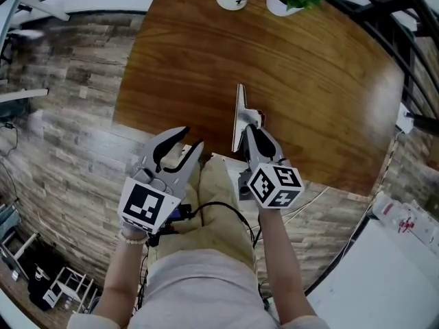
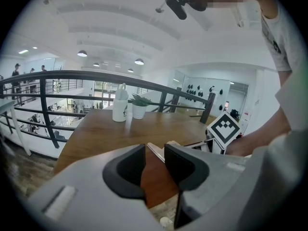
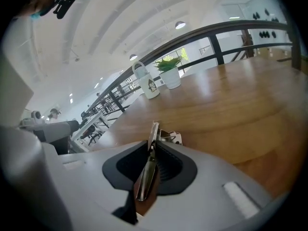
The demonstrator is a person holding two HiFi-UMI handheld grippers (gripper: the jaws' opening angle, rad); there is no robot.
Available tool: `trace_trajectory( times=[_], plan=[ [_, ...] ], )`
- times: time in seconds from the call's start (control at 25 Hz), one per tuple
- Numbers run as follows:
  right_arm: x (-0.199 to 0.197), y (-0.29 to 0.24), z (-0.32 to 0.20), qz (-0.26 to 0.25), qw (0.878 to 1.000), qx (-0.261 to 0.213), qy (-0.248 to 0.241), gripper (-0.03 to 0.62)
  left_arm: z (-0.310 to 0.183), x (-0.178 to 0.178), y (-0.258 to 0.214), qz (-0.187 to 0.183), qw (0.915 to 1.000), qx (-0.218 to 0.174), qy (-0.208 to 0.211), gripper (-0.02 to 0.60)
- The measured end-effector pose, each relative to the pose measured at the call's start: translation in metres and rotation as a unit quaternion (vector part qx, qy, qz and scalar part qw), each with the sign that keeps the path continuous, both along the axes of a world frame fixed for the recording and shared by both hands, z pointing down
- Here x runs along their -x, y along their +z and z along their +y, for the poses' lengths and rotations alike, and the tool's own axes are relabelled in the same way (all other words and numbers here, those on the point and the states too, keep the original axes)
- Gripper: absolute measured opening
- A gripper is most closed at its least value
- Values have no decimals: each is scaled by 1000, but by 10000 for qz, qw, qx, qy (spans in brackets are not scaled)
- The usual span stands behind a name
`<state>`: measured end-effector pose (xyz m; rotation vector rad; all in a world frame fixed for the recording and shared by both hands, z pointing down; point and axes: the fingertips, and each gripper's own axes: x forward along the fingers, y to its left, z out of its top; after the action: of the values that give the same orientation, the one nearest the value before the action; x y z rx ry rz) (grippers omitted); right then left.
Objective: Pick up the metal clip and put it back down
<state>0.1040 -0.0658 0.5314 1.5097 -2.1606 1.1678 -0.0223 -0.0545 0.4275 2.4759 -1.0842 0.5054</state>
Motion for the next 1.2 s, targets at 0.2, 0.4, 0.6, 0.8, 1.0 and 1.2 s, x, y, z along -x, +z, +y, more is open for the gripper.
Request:
trace_trajectory(
  times=[0.2, 0.4, 0.6, 0.8, 1.0, 1.2],
  plan=[
    [-1, -6, 0, -13, 9999, -96, 37, 71, 1, 1, 9, 23, 10000, 84, -34, 117],
    [-1, -10, 5, -56, 9999, -140, 26, 67, 0, -2, 18, 218, 9992, 320, -47, 115],
    [-1, -16, 6, -226, 9996, -146, 41, 66, -4, -12, 33, 378, 9976, 572, 127, 117],
    [-2, -25, 7, -358, 9990, -257, 79, 64, -9, -25, 51, 692, 9935, 852, 286, 117],
    [-1, -37, 10, -557, 9977, -394, 31, 64, -19, -35, 61, 1109, 9871, 1119, 266, 117],
    [2, -46, 12, -731, 9958, -544, -16, 61, -28, -39, 72, 1616, 9758, 1471, 61, 123]
  ],
)
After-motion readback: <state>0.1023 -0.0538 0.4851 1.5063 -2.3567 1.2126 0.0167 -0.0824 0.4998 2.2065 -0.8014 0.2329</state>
